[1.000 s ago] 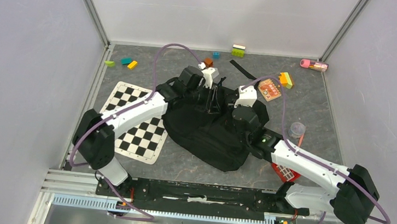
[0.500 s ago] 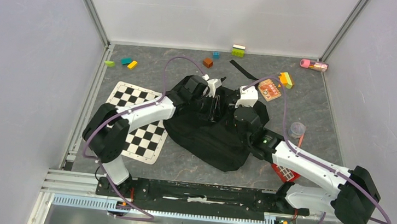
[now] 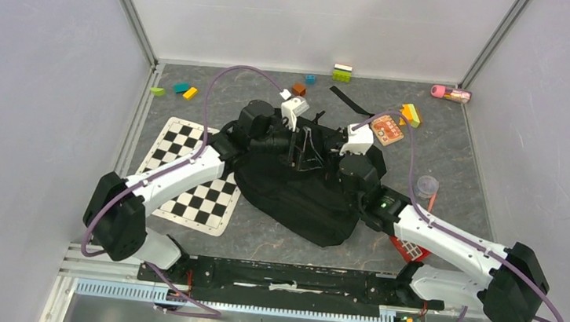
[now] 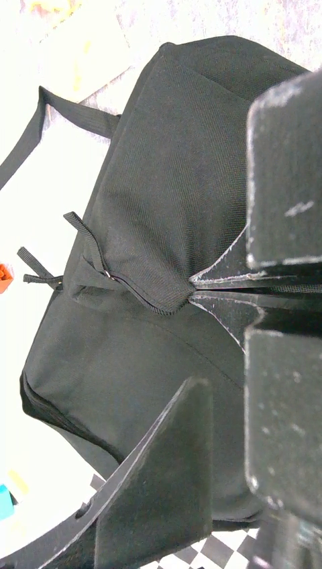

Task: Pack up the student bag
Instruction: Adjust the student bag at the center of the board.

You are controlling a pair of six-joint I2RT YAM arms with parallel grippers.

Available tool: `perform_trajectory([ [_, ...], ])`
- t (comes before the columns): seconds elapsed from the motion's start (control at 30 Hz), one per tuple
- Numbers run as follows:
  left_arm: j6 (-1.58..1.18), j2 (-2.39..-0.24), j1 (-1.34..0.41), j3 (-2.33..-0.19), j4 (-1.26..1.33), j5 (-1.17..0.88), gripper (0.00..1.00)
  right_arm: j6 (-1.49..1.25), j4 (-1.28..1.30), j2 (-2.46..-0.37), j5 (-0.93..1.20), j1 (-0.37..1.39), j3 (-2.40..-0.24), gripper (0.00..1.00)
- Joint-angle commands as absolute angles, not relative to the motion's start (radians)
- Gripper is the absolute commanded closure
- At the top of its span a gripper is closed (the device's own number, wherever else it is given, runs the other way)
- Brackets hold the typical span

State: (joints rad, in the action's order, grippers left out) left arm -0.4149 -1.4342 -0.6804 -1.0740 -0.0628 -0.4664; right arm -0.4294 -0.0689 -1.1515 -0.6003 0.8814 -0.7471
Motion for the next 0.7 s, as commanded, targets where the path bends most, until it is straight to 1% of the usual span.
perform_trajectory([
  [0.0,-0.384,-1.471,-0.683,-1.063,0.114,-0.779,0.18,-0.416,-0.157,-1.099,-0.598,0.871,-0.758,1.00],
  [0.03,-0.406,-1.496,-0.683,-1.064,0.138,-0.817,0.14,-0.414,-0.156,-1.097,-0.592,0.870,-0.759,1.00],
  [0.1,-0.414,-1.532,-0.683,-1.072,0.144,-0.831,0.08,-0.410,-0.155,-1.095,-0.580,0.869,-0.759,1.00],
  [0.23,-0.414,-1.559,-0.684,-1.062,0.171,-0.830,0.04,-0.409,-0.156,-1.089,-0.566,0.868,-0.756,1.00],
  [0.33,-0.418,-1.560,-0.693,-1.048,0.200,-0.848,0.03,-0.411,-0.156,-1.093,-0.558,0.865,-0.759,1.00],
  [0.47,-0.452,-1.552,-0.692,-0.998,0.318,-0.889,0.02,-0.433,-0.149,-1.100,-0.528,0.835,-0.756,1.00],
  [0.57,-0.417,-1.559,-0.693,-1.002,0.291,-0.905,0.02,-0.436,-0.140,-1.105,-0.483,0.798,-0.770,1.00],
  [0.67,-0.375,-1.583,-0.705,-1.022,0.229,-0.881,0.03,-0.411,-0.135,-1.110,-0.457,0.783,-0.791,1.00],
])
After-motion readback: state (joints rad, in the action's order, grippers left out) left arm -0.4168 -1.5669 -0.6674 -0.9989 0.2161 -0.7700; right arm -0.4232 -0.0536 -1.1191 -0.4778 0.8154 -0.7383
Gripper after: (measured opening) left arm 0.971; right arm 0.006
